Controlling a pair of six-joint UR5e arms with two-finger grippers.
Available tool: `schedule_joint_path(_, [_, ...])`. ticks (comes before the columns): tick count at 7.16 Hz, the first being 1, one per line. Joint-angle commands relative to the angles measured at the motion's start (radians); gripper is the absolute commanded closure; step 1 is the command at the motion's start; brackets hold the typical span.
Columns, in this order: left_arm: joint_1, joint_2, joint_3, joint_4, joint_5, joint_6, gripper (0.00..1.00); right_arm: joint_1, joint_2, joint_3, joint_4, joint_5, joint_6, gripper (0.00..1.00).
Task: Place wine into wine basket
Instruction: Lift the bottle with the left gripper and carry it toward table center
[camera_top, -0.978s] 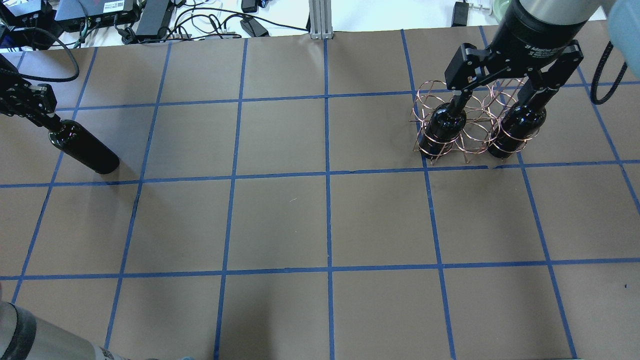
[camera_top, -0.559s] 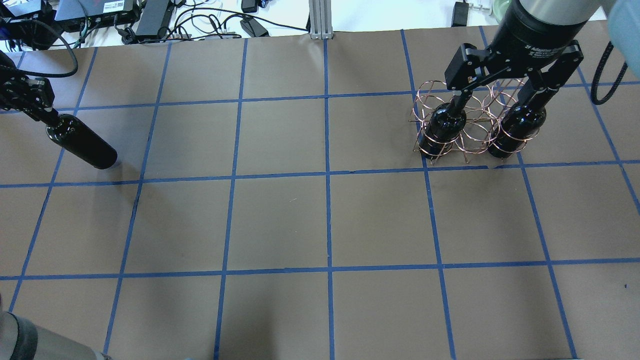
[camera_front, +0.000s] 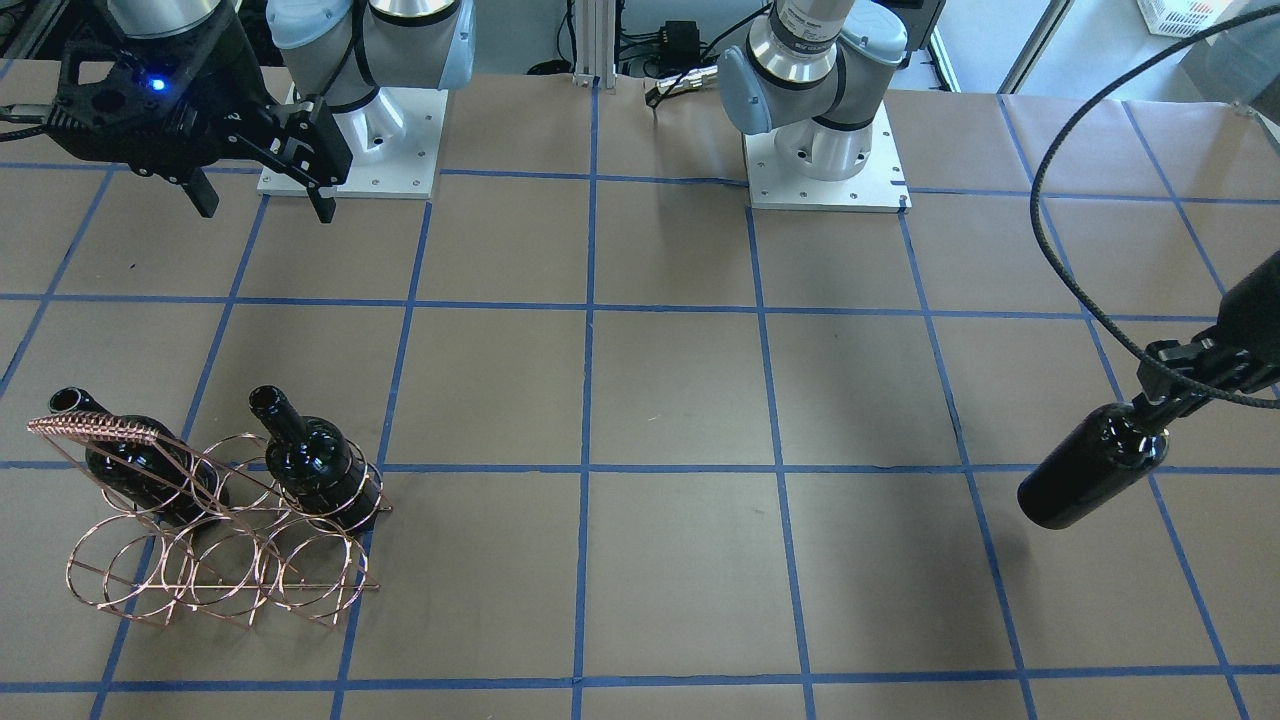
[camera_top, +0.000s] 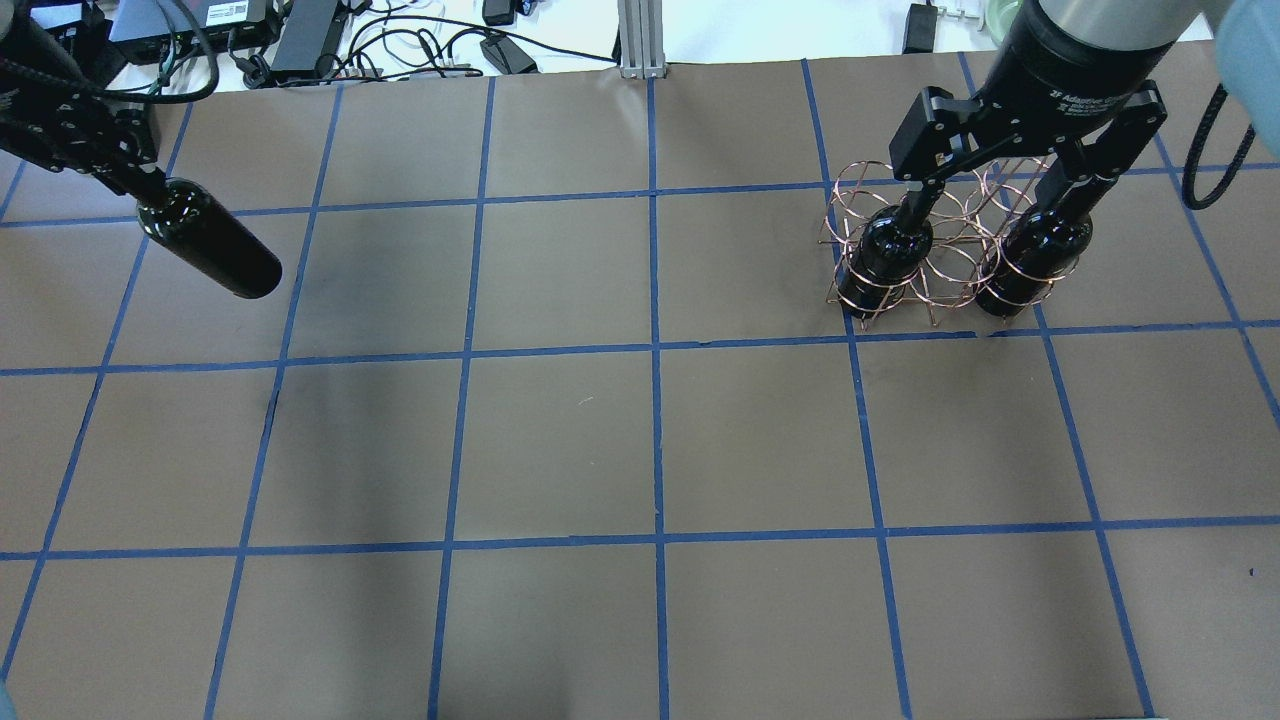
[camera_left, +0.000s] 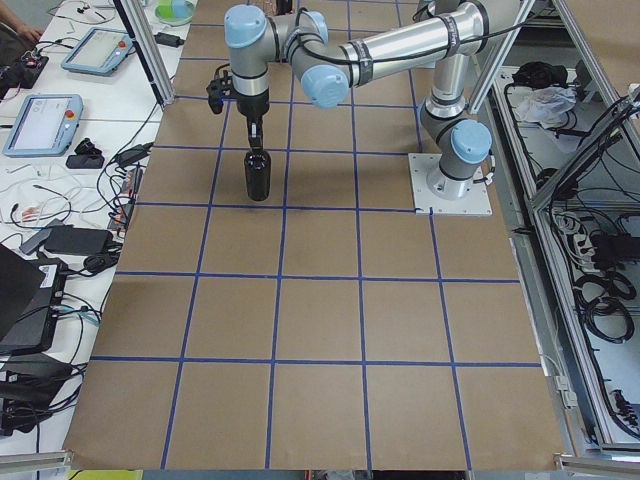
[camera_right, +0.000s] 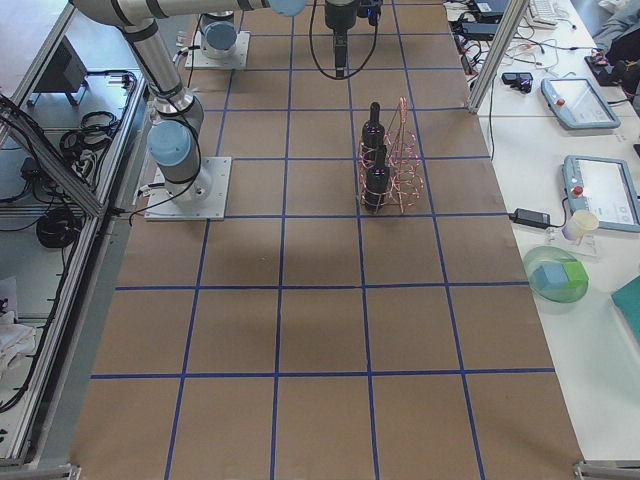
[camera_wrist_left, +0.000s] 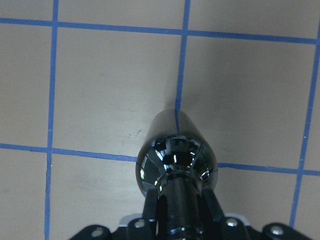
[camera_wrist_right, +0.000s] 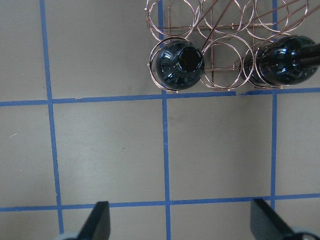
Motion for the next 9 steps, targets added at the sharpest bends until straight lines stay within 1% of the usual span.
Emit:
schedule_joint_path(1, [-0.142, 0.062, -0.028, -0.029, -0.004, -0.140, 1.00, 0.000, 0.000, 0.000, 0.000, 0.000, 0.000, 0.00])
schedule_joint_path(4, [-0.320, 0.114, -0.144, -0.029, -0.030, -0.263, 1.00, 0.000, 0.000, 0.000, 0.000, 0.000, 0.000, 0.00])
schedule_joint_path(6, [-0.427, 0.124, -0.189, -0.034, -0.033, -0.320, 1.00, 0.000, -0.002, 0.000, 0.000, 0.000, 0.000, 0.00])
schedule_joint_path(7, [-0.478, 0.125, -0.223, -0.034, -0.033, -0.379, 1.00, 0.000, 0.000, 0.000, -0.002, 0.000, 0.000, 0.00])
schedule_joint_path(8, [-0.526, 0.124, -0.250, -0.034, -0.033, -0.419, 1.00, 0.000, 0.000, 0.000, 0.000, 0.000, 0.000, 0.00])
schedule_joint_path(9, [-0.546, 0.125, -0.264, -0.034, -0.031, -0.441, 1.00, 0.000, 0.000, 0.000, -0.002, 0.000, 0.000, 0.00])
